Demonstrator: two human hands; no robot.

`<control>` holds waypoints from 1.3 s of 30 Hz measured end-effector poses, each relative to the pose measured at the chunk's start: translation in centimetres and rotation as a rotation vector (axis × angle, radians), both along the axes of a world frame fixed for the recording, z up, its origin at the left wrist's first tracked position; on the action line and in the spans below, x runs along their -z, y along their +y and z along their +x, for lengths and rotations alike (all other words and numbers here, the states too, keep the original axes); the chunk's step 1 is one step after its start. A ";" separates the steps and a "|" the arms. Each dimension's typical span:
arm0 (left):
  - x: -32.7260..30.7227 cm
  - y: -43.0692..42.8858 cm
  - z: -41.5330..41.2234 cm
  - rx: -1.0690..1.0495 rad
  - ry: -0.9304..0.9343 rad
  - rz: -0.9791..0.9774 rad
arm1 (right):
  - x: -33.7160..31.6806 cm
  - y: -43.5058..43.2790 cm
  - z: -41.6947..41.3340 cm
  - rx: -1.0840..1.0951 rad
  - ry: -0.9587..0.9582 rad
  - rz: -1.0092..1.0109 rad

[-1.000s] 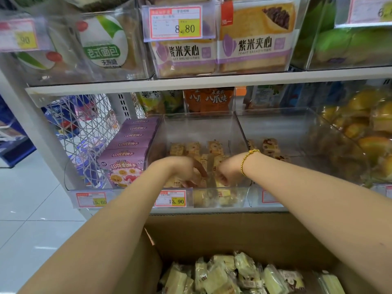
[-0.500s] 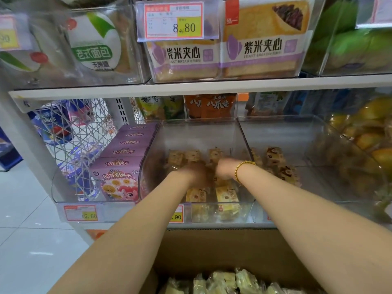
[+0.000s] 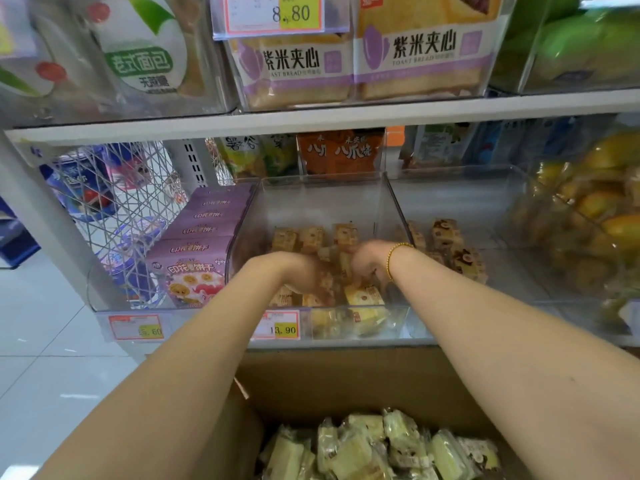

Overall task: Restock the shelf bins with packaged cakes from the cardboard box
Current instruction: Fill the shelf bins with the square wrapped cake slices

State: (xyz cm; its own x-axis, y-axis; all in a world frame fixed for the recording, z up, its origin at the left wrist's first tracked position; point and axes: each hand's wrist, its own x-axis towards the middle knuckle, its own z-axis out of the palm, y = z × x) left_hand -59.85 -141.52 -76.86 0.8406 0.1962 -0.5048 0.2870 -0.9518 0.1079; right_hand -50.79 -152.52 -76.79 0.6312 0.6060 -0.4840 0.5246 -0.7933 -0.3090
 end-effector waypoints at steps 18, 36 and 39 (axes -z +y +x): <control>6.9 -9.6 -18.0 -0.110 -0.431 -0.341 | 5.0 -14.5 -13.6 0.054 -0.363 0.643; 29.7 -5.9 -24.5 -0.750 0.090 -0.193 | 29.9 -12.0 -21.4 -0.373 -0.048 0.019; 30.6 -5.8 -24.6 -0.765 0.165 -0.208 | 32.1 -10.7 -22.5 -0.382 -0.156 -0.029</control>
